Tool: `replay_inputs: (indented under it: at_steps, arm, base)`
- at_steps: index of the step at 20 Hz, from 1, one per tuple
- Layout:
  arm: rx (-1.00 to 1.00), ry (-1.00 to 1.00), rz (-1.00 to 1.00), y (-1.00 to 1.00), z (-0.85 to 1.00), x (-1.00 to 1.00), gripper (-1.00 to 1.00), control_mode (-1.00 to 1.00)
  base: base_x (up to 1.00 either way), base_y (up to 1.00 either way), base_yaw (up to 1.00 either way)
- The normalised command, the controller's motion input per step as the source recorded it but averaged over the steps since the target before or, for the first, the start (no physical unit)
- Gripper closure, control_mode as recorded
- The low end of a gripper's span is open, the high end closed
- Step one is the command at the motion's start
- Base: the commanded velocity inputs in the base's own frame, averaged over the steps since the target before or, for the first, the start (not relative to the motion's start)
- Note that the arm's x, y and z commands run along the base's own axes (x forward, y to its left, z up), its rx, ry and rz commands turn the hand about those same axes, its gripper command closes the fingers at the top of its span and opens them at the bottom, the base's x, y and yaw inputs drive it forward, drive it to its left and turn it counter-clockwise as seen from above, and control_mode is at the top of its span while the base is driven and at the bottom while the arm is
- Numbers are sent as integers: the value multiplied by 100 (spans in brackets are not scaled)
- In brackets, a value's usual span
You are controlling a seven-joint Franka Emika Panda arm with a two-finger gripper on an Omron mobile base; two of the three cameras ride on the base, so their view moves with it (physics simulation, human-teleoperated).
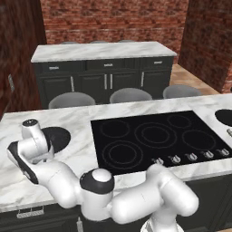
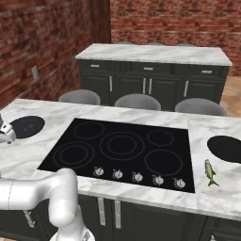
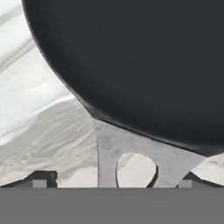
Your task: Place both pans onto different burners. Then place the tomato and the fish on different pans.
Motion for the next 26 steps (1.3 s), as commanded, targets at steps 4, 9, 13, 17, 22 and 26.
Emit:
replay_inputs:
  at_steps: [4,9,13,17,22,26]
  arm:
    - [-3,3,0,19,-24,36,-100,-100]
    - [-8,6,0,27,-46,26,100,-100]
    - [-14,-2,-2,-1,-45,-26,100,-100]
    - [-5,-13,-14,-58,-30,-55,100,-100]
    - [0,-17,-24,-97,-33,-52,100,-100]
    - [1,-17,-27,-100,-14,-37,100,-100]
  base:
    - [0,0,0]
    - [0,0,0]
    - [0,0,0]
    - [0,0,0]
    - [0,0,0]
    - [0,0,0]
